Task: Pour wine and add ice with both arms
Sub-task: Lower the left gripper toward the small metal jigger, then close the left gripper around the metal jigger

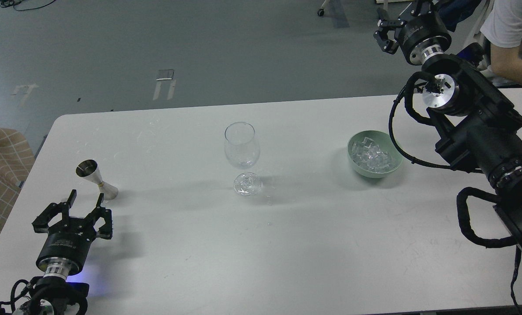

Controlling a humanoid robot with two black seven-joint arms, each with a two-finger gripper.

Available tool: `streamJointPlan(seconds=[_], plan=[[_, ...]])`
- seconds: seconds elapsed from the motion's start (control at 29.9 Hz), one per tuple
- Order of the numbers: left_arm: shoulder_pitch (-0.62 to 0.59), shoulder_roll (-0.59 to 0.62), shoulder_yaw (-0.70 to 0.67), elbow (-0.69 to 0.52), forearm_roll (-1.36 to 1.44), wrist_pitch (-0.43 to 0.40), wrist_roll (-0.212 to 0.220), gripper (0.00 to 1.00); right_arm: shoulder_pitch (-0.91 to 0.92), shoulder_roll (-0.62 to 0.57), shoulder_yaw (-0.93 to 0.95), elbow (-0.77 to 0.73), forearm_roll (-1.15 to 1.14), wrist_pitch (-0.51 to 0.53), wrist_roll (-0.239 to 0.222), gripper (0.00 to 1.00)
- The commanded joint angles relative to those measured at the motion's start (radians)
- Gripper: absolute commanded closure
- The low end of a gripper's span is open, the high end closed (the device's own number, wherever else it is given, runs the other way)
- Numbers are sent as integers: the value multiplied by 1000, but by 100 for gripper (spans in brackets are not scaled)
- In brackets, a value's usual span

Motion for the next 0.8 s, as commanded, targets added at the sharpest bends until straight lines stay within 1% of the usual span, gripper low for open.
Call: streamJointPlan(seconds=[0.0,0.3,0.5,0.57,0.67,0.77], plan=[[-49,-29,7,67,1,-1,0,51,-2,-2,1,1,0,-6,0,0],[-131,-44,0,173,-2,-2,0,50,-11,-2,0,0,0,-6,0,0],[-147,-51,2,185,-2,-2,0,50,-11,-2,0,0,-2,-6,0,0],[-167,-51,-1,211,-2,-4,3,46,-12,-2,0,-2,-2,-7,0,0],[-179,-54,-3,217,-2,-5,19,45,-12,-3,0,-2,-2,-21,0,0],[-190,-63,-4,217,-2,-4,19,45,-12,-8,0,-2,-2,-26,0,0]])
